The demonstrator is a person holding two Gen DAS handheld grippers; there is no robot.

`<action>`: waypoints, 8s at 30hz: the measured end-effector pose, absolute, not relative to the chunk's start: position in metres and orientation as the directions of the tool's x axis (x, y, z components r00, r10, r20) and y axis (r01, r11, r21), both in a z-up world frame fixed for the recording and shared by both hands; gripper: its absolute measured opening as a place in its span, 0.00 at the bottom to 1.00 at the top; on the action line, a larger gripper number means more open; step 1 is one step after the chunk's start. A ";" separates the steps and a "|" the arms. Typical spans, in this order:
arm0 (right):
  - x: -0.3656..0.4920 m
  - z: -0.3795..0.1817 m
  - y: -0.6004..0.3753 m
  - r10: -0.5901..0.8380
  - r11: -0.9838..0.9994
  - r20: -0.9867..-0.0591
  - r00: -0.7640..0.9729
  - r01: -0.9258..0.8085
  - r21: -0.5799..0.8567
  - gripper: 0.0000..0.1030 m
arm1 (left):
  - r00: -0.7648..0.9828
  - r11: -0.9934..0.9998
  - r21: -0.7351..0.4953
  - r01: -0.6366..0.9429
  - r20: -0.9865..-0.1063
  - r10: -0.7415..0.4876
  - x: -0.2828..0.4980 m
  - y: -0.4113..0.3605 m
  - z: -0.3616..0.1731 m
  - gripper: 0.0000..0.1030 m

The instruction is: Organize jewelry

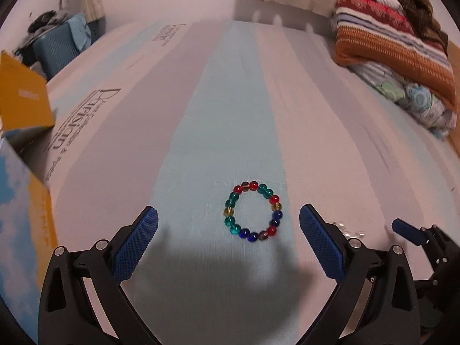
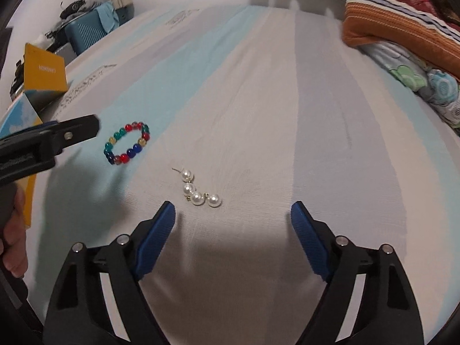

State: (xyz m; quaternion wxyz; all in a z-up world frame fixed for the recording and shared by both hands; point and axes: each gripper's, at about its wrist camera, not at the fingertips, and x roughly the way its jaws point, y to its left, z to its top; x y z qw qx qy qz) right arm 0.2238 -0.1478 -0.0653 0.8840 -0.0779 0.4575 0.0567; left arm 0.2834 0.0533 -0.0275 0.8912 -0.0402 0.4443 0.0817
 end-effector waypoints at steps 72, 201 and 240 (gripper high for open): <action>0.233 -0.026 -0.164 0.183 0.982 -0.742 0.646 -0.150 0.111 0.10 | 0.572 0.992 -0.042 -0.119 -0.819 0.034 0.295 0.045 -0.015 0.08; 0.065 0.014 0.217 0.298 0.820 -0.762 0.575 -0.562 -0.104 0.91 | 0.449 0.737 0.042 -0.674 -0.769 0.454 -0.051 0.322 0.070 0.88; 0.010 0.027 0.170 0.334 0.819 -0.729 0.597 -0.567 -0.088 0.93 | 0.478 0.723 0.049 -0.690 -0.719 0.505 -0.117 0.250 0.082 0.94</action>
